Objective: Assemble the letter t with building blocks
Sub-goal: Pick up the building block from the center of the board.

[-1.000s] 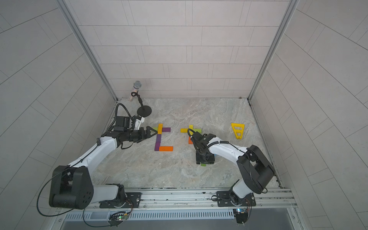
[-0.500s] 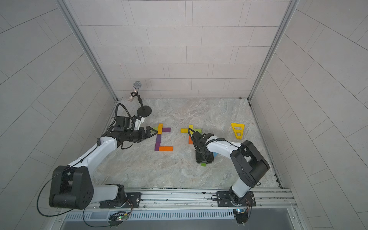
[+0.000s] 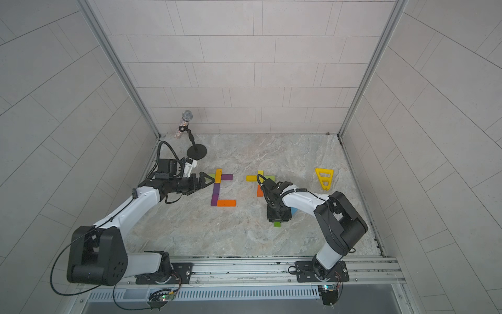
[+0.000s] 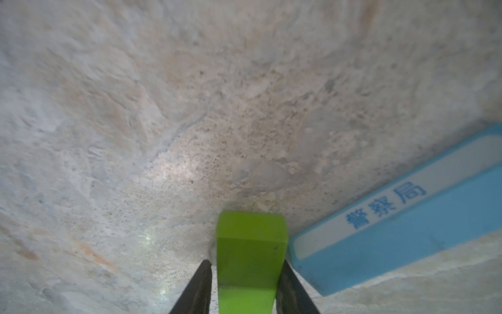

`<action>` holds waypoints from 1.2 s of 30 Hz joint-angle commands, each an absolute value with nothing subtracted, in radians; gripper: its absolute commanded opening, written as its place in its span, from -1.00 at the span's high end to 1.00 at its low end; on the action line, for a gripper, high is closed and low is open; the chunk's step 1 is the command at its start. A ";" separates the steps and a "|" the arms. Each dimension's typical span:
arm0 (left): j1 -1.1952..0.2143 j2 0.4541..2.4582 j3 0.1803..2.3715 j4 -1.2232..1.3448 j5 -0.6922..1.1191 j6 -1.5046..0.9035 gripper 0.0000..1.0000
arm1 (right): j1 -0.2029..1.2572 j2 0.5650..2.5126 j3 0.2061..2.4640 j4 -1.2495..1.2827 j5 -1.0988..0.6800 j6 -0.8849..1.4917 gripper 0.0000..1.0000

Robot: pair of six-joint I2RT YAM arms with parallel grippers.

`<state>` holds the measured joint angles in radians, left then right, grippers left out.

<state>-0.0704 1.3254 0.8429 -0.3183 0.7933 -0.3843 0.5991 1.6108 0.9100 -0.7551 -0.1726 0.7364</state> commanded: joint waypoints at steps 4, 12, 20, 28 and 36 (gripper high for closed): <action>-0.067 1.320 0.841 -0.314 0.799 -0.370 -1.00 | 0.594 1.629 0.914 -0.765 -0.151 0.738 0.25; -0.067 1.323 0.842 -0.317 0.799 -0.367 -1.00 | 0.592 1.641 0.912 -0.755 -0.146 0.734 0.48; -0.067 1.324 0.846 -0.319 0.798 -0.362 -1.00 | 0.592 1.651 0.946 -0.765 -0.143 0.723 0.59; -0.067 1.328 0.849 -0.320 0.799 -0.361 -1.00 | 0.594 1.682 1.069 -0.809 -0.153 0.719 0.62; -0.067 1.334 0.855 -0.324 0.801 -0.360 -1.00 | 0.605 1.770 1.191 -0.834 -0.181 0.721 0.63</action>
